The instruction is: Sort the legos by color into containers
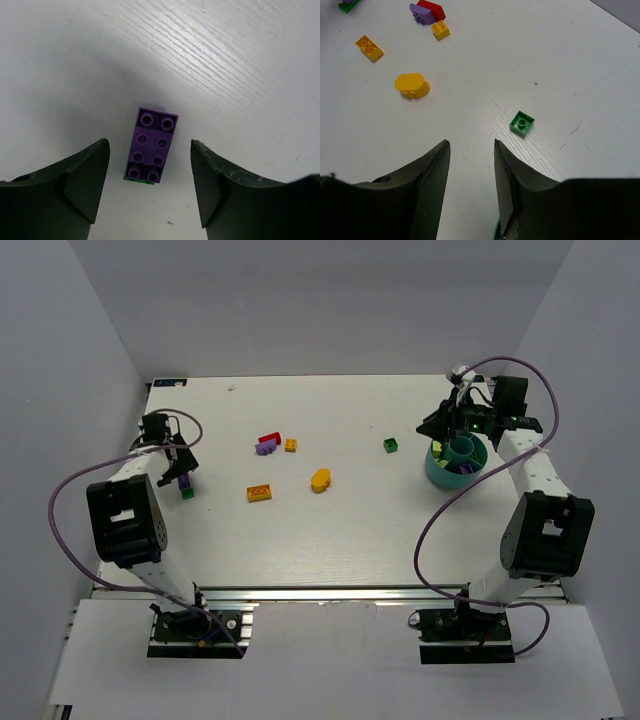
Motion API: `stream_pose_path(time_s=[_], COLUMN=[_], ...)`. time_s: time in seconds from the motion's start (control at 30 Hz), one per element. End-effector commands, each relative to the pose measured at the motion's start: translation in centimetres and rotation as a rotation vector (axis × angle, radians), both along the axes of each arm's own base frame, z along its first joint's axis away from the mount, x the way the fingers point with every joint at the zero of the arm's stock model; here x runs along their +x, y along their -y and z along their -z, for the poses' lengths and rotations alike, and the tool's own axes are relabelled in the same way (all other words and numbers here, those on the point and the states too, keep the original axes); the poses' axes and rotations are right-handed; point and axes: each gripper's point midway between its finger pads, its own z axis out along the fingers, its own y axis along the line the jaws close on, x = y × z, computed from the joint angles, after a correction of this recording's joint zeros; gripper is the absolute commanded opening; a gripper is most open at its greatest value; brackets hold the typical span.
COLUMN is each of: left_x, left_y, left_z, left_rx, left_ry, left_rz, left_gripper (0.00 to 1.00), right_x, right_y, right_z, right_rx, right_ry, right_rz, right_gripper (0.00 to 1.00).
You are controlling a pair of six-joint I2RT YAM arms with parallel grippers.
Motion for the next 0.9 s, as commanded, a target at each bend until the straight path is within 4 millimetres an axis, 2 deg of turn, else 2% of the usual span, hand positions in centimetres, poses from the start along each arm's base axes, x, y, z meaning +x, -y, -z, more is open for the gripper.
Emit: stream_pose_path(time_s=[0.0,0.13,0.23,0.27,0.3,0.37,0.4,0.5,0.53,0.6,0.63,0.67,0.7,0.73,0.77,0.8,0.83,0.87], left_x=[0.5,0.7,0.8,0.8,1.0,1.2,1.5,2.4,2.5,3.8,3.4,4.2,4.1,3.5,3.8,2.5,1.7,1.0], left_y=[0.5,1.0,1.2,1.2,1.2,1.4,1.4,3.0,3.8,7.2,9.0,11.8,13.6,16.4,18.2,22.1,23.9,26.5], left_z=[0.5,1.1,1.6,1.7,1.5,0.7,0.1,-2.6,-3.2,-6.9,-7.1,-10.6,-12.0,-12.4,-15.3,-16.5,-17.0,-19.4], left_rx=[-0.009,-0.035,-0.047,-0.049,-0.048,-0.053,-0.056,-0.131,-0.171,-0.339,-0.421,-0.559,-0.630,-0.708,-0.777,-0.866,-0.919,-0.977], left_ry=[-0.006,-0.007,-0.010,-0.012,-0.008,0.014,0.036,0.139,0.169,0.331,0.362,0.490,0.542,0.557,0.654,0.655,0.664,0.729], left_rz=[0.068,0.091,0.094,0.093,0.096,0.102,0.101,0.120,0.127,0.184,0.208,0.283,0.331,0.384,0.434,0.553,0.598,0.687], left_gripper=[0.75,0.66,0.56,0.45,0.38,0.28,0.19,0.10,0.09,0.06,0.05,0.04,0.04,0.03,0.03,0.02,0.02,0.02], right_x=[0.3,0.4,0.3,0.3,0.3,0.1,0.0,-0.5,-1.0,-1.4,-2.1,-2.4,-3.1,-3.3,-3.2,-3.8,-4.6,-4.5], right_y=[-0.2,-0.1,-0.1,0.0,0.0,0.0,-0.1,-0.8,-1.7,-2.7,-4.7,-5.5,-7.2,-8.2,-9.2,-10.9,-12.2,-13.3], right_z=[-0.3,-0.2,-0.2,-0.2,-0.2,-0.3,-0.2,-0.1,0.1,0.4,0.7,0.8,0.6,0.7,0.2,0.0,-0.6,-1.7], right_rx=[0.007,0.004,0.001,0.000,-0.002,-0.006,-0.008,-0.039,-0.055,-0.073,-0.082,-0.078,-0.039,-0.007,0.029,0.097,0.156,0.210], right_ry=[-0.012,-0.016,-0.020,-0.019,-0.019,-0.016,-0.016,0.001,-0.002,-0.008,-0.026,-0.045,-0.105,-0.152,-0.173,-0.296,-0.361,-0.379], right_rz=[0.001,0.008,0.011,0.012,0.013,0.014,0.011,-0.015,-0.034,-0.052,-0.092,-0.099,-0.107,-0.113,-0.115,-0.110,-0.154,-0.183], right_gripper=[0.46,0.47,0.47,0.47,0.47,0.47,0.47,0.47,0.47,0.54,0.57,0.60,0.63,0.66,0.71,0.75,0.83,0.89])
